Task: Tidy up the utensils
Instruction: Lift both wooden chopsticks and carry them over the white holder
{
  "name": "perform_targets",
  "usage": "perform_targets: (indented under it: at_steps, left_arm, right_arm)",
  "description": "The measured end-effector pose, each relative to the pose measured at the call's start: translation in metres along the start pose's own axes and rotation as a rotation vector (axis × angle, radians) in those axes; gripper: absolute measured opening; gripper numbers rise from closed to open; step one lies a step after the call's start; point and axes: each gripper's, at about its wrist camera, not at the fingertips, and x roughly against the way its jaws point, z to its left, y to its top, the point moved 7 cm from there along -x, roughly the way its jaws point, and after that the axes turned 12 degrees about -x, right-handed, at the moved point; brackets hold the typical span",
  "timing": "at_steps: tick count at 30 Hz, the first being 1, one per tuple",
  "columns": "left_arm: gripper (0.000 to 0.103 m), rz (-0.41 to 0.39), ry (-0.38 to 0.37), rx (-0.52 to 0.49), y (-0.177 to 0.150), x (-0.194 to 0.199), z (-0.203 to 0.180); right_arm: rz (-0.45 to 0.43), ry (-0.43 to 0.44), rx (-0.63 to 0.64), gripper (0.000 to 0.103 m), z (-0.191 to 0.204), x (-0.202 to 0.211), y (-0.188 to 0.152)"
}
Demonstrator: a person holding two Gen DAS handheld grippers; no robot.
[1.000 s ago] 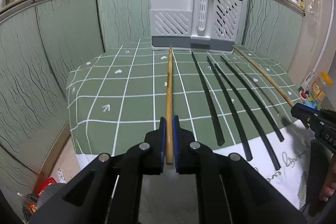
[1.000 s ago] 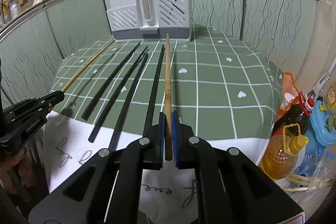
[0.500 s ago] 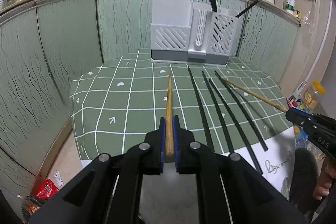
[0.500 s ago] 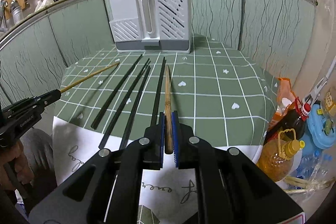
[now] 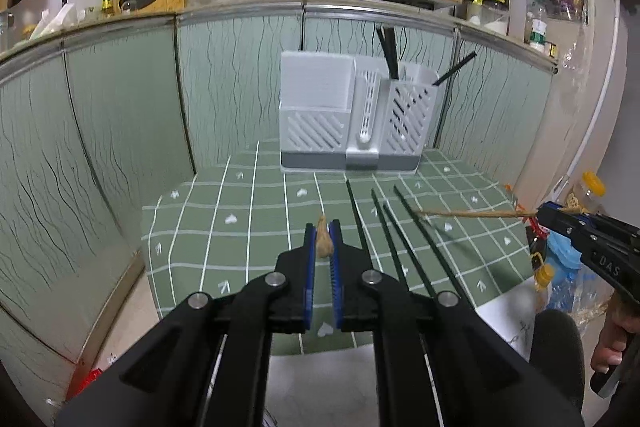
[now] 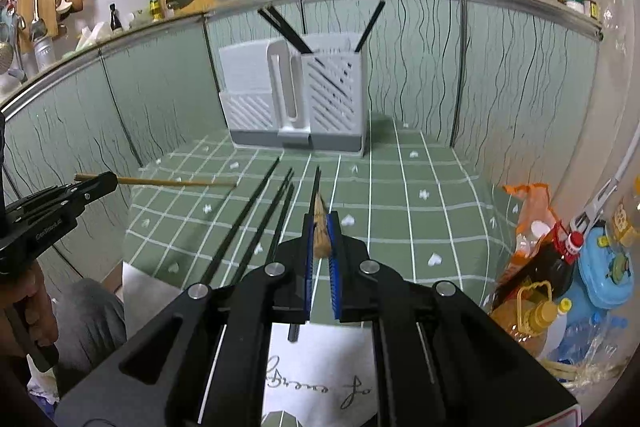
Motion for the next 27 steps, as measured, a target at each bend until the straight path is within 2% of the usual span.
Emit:
perform_targets:
  at_steps: [15,27]
  left_arm:
    - [0.008,-0.081,-0.01,-0.036,0.047,0.017,0.001]
    - [0.008,-0.088,-0.069,-0.031,0.082,0.011,-0.005]
  right_arm:
    - [-0.068,0.025,0.02,0.006,0.014,0.024,0.053]
    - [-0.093,0.04,0.036,0.006,0.022,0.042,0.091]
